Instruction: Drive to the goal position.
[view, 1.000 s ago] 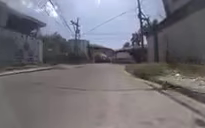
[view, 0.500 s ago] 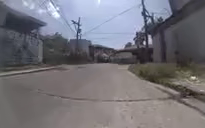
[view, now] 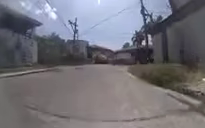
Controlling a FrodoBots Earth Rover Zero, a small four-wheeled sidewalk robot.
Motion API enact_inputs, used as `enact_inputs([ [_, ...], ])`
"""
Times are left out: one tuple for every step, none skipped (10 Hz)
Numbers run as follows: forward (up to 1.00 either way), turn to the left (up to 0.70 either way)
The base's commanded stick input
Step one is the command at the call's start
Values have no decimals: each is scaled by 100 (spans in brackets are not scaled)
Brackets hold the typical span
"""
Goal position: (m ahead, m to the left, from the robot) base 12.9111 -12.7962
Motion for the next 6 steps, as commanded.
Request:
enact_inputs([
  [100,0],
  [100,0],
  [100,0],
  [100,0],
  [100,-5],
  [100,-25],
])
